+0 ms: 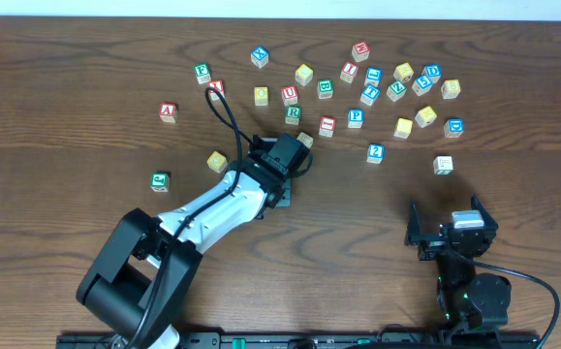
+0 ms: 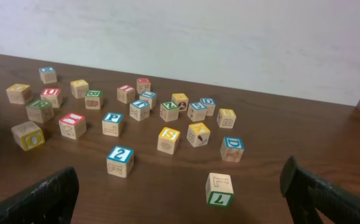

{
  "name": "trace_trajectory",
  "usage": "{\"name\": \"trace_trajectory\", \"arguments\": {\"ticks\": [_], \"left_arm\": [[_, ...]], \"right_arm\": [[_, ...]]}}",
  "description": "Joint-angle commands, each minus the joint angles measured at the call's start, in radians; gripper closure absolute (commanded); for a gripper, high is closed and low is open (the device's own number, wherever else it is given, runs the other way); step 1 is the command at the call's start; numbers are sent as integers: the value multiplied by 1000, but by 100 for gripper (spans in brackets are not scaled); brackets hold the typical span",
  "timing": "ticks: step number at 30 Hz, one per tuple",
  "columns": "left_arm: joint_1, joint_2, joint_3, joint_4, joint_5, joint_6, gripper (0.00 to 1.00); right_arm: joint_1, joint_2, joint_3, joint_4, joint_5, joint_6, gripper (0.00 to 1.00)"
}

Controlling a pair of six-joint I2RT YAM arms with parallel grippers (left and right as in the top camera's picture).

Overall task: Spell out NEURIPS
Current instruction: 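Open the left gripper and raise it away from the U block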

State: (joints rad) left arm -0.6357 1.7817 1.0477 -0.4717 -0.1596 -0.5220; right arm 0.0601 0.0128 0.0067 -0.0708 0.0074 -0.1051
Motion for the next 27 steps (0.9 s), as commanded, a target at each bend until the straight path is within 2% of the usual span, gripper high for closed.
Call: {"name": "trace_trajectory", "arguments": {"ticks": [1, 12, 27], "left_arm": [[2, -32, 35, -6, -10, 14, 57], [2, -63, 73, -32, -16, 44, 57], [2, -290, 77, -74, -24, 104, 55]], "right_arm": [[-9, -2, -1, -5, 1, 14, 1], [-9, -2, -1, -5, 1, 14, 1], [-9, -2, -1, -5, 1, 15, 1]]}}
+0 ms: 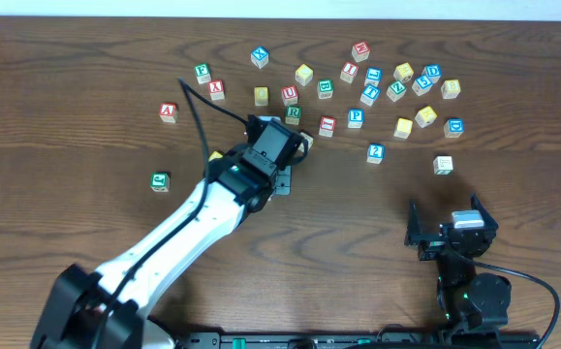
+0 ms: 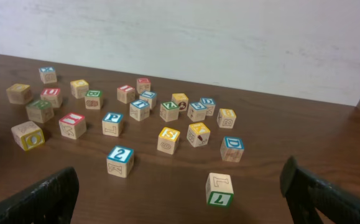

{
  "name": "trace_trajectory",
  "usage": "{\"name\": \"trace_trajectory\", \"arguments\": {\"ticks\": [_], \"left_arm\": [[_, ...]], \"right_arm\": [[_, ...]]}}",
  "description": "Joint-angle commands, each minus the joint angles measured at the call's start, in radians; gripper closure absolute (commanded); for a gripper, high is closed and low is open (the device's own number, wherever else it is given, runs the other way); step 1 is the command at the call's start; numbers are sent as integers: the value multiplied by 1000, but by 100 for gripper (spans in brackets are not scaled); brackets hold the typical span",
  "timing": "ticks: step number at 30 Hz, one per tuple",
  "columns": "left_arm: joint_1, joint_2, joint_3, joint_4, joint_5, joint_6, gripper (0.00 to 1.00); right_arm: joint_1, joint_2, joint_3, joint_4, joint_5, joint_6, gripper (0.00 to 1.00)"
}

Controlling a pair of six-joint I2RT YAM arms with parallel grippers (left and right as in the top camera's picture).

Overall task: Spell out NEURIPS
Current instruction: 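Open the left gripper and raise it away from the U block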

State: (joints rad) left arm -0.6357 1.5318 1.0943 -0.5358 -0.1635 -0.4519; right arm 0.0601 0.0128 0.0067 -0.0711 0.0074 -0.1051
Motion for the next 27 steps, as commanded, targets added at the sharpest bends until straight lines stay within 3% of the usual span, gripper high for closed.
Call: {"name": "trace_trajectory", "arguments": {"ticks": [1, 27], "left_arm": [[2, -51, 31, -11, -21, 42, 55], [2, -81, 49, -47, -21, 78, 55]], "right_arm": [[-9, -2, -1, -4, 0, 15, 1], [-9, -2, -1, -5, 1, 15, 1]]}}
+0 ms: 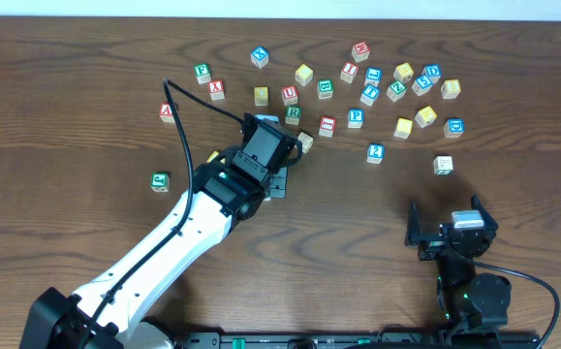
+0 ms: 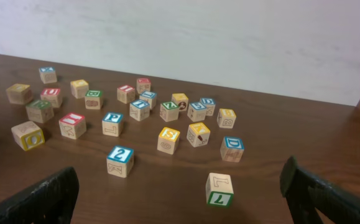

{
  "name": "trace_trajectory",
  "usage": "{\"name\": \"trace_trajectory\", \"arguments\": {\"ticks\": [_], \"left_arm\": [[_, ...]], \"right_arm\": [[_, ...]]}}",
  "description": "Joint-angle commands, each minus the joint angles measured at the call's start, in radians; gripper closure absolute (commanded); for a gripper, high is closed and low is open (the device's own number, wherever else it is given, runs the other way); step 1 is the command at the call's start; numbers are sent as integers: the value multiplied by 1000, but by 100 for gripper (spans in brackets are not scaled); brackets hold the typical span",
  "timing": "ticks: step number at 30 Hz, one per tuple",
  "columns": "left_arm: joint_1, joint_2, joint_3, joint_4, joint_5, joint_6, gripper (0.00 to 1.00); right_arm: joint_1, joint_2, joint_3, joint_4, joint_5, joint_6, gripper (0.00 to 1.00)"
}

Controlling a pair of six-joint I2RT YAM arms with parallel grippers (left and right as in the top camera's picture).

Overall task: Spell out NEURIPS
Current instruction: 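Open the left gripper and raise it away from the U block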

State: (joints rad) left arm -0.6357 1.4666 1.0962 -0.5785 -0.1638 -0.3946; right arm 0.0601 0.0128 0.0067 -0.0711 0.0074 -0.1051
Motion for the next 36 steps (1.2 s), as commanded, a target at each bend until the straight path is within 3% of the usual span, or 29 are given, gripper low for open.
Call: {"name": "trace_trajectory", "arguments": {"ticks": [1, 36], "left_arm": [[2, -16, 52, -4, -21, 21, 55], [40, 5, 143, 10, -19, 63, 52]], "right_arm": [[-9, -2, -1, -5, 1, 15, 1], [-9, -2, -1, -5, 1, 15, 1]]}}
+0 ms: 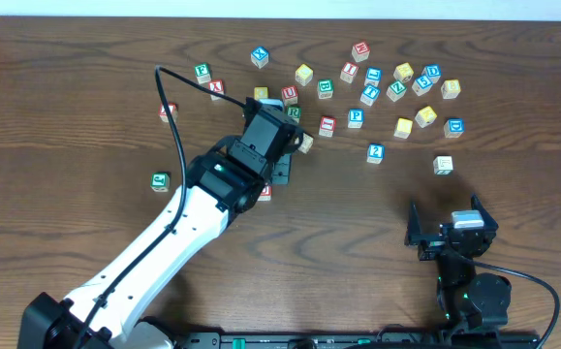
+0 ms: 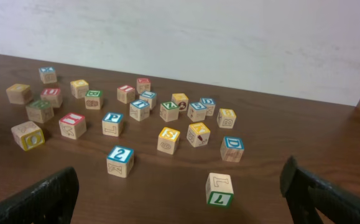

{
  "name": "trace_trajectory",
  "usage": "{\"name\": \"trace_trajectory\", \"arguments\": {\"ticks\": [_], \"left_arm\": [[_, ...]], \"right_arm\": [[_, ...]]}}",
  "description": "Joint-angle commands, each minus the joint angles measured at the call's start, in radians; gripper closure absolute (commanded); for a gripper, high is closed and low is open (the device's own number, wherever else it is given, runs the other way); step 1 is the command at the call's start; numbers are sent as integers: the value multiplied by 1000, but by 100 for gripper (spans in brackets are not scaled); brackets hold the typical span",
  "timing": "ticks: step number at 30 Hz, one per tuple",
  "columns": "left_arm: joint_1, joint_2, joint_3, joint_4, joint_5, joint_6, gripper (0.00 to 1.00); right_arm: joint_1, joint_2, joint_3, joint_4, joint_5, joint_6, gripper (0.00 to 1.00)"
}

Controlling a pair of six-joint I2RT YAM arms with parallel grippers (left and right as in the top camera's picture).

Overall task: Spell out NEURIPS
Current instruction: 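Open the left gripper and raise it away from the U block, then move the left gripper over the green R block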

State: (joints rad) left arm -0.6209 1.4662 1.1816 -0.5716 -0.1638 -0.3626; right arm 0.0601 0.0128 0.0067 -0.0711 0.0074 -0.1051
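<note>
Lettered wooden blocks lie scattered across the far half of the table. In the overhead view a blue P [image 1: 356, 118], a red U [image 1: 289, 94] and a green R [image 1: 295, 112] show. My left gripper [image 1: 272, 121] hangs over the left edge of the cluster, beside the R and a yellow block [image 1: 305, 143]; its fingers are hidden under the wrist. My right gripper [image 2: 180, 199] rests at the near right, wide open and holding nothing. In front of it stand an L block [image 2: 219, 188] and a blue 2 block [image 2: 120, 160].
Stray blocks sit left of the left arm: a green one [image 1: 160, 181], a red one [image 1: 168, 112], a green one [image 1: 202, 72]. A reddish block [image 1: 264, 192] peeks out beside the forearm. A black cable [image 1: 169, 107] loops over the arm. A white wall backs the table.
My left gripper has shifted a little farther from the near edge, now up against the R and U blocks. The right gripper and the blocks in its view are unchanged.
At first my left arm was folded, with its gripper near the table's middle beside a yellow block. At each later moment the arm was stretched out more and the gripper lay farther back, now at the cluster's left edge. The right arm stayed parked and open.
</note>
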Motion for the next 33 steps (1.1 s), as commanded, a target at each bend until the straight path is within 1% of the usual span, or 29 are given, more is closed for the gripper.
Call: {"name": "trace_trajectory", "arguments": {"ticks": [1, 5, 6, 11, 12, 16, 17, 19, 22, 26, 33], "left_arm": [[30, 13, 68, 3, -20, 40, 49], [42, 69, 151, -30, -20, 93, 46], [42, 90, 180, -46, -20, 109, 44], [44, 244, 389, -162, -21, 168, 40], [47, 311, 469, -200, -20, 172, 39], [59, 462, 647, -279, -19, 172, 37], [62, 493, 685, -297, -13, 172, 34], [74, 558, 764, -336, 8, 171, 33], [97, 644, 865, -389, 61, 171, 28], [122, 711, 920, -406, 131, 166, 27], [127, 732, 920, -391, 136, 159, 26]], "right_arm": [[-9, -2, -1, -5, 1, 15, 1], [-9, -2, -1, -5, 1, 15, 1], [-9, -2, -1, -5, 1, 15, 1], [-9, -2, -1, -5, 1, 15, 1], [-9, -2, -1, -5, 1, 14, 1], [-9, -2, -1, -4, 1, 15, 1], [-9, -2, -1, -5, 1, 15, 1], [-9, -2, -1, -5, 0, 14, 1], [-9, -2, -1, -5, 1, 15, 1], [-9, -2, -1, -5, 1, 14, 1], [-9, -2, -1, -5, 1, 14, 1]]}}
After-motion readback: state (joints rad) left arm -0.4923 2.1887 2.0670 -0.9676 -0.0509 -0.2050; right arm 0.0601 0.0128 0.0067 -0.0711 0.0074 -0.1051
